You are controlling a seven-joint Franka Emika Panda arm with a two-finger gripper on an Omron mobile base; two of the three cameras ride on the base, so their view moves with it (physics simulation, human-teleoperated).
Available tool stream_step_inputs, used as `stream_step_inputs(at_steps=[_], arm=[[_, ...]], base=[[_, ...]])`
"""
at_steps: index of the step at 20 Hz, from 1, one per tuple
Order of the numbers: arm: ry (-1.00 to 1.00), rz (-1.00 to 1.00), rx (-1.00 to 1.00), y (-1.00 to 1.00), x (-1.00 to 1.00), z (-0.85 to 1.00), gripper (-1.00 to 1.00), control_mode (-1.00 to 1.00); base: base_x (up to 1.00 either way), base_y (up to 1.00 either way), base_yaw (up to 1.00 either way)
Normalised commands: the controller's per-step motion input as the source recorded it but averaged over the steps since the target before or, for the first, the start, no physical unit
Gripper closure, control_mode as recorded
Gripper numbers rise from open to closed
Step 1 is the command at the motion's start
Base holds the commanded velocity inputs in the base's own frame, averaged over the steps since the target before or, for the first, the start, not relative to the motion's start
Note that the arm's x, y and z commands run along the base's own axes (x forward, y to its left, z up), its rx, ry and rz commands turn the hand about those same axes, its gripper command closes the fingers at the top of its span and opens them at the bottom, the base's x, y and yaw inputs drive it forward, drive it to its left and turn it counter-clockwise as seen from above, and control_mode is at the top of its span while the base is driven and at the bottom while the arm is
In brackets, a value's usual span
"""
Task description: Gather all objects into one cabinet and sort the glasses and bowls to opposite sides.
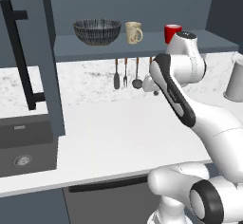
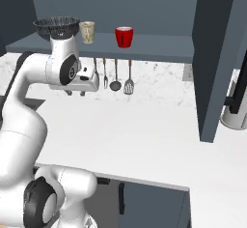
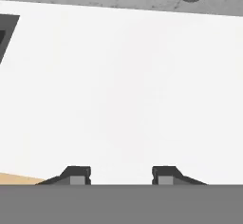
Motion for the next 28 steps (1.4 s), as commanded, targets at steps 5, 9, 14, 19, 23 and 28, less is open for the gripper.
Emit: stream_step_inputs(at_steps=[5, 9, 14, 19, 23, 28], arm=[[-0.20, 0.00, -0.03, 0.00, -0.31, 0.05, -1.00, -1.00], [-0.44, 0.00, -0.03, -0.03, -0.53, 0.55, -1.00, -1.00], [-0.19, 0.00, 0.00, 0.00, -0.35, 0.56, -1.00, -1.00], [-0.15, 0.01, 0.01, 0.00, -0.39, 0.37, -1.00, -1.00], [-0.15, 0.05, 0.04, 0.00, -0.44, 0.37, -1.00, -1.00], [-0.17, 0.04, 0.02, 0.00, -0.30, 0.42, -1.00, -1.00]], base=[[0.00, 0.00, 0.00], [0.00, 0.00, 0.00], [0.00, 0.00, 0.00], [0.00, 0.00, 0.00], [0.00, 0.00, 0.00], [0.00, 0.00, 0.00]])
